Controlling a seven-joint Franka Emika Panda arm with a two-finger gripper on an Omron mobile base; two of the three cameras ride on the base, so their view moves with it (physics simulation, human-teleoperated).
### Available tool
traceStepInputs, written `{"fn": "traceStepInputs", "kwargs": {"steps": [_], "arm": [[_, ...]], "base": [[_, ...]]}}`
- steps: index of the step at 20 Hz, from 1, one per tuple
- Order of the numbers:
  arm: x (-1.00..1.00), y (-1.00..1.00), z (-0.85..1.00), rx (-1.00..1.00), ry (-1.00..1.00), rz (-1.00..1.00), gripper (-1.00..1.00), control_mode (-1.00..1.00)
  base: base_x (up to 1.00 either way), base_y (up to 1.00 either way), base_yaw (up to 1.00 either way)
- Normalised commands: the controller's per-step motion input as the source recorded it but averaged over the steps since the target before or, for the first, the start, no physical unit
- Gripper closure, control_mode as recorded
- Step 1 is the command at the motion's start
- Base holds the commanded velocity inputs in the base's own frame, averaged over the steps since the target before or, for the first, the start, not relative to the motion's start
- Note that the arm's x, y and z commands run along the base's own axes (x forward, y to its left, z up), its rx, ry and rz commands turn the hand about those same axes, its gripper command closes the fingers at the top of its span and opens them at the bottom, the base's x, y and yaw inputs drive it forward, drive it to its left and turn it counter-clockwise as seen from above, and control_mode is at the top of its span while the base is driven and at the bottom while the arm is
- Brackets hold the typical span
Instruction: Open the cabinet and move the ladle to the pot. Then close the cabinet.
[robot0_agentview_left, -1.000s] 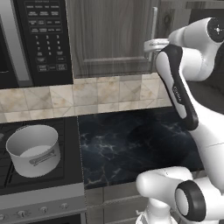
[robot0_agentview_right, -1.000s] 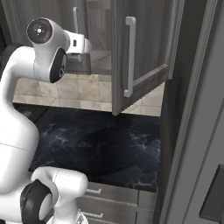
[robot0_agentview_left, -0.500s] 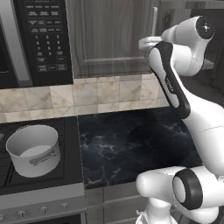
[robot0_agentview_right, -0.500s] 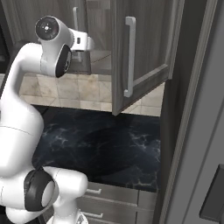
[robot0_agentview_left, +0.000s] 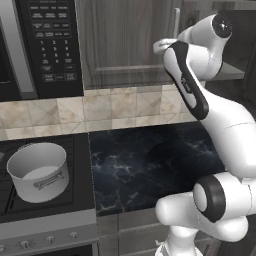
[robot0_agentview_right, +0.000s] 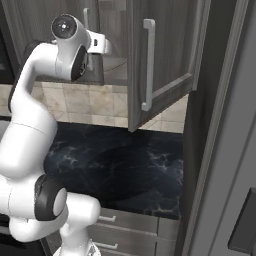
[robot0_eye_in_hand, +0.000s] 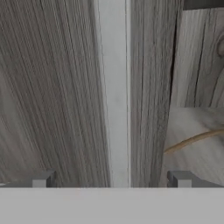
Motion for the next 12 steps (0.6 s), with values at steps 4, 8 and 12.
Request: {"fn": "traceStepInputs", "kwargs": {"steps": [4,8,12], "arm": [[0.39,0.0,-0.05,0.0,0.02,0.01,-1.0,-1.0],[0.34,0.0,-0.08,0.0,0.0,0.01,-1.0,-1.0],[0.27,0.0,-0.19,0.0,0.0,0.0,1.0,-1.0]], "base": [[0.0,0.0,0.0],[0.0,0.0,0.0],[0.0,0.0,0.0]]}}
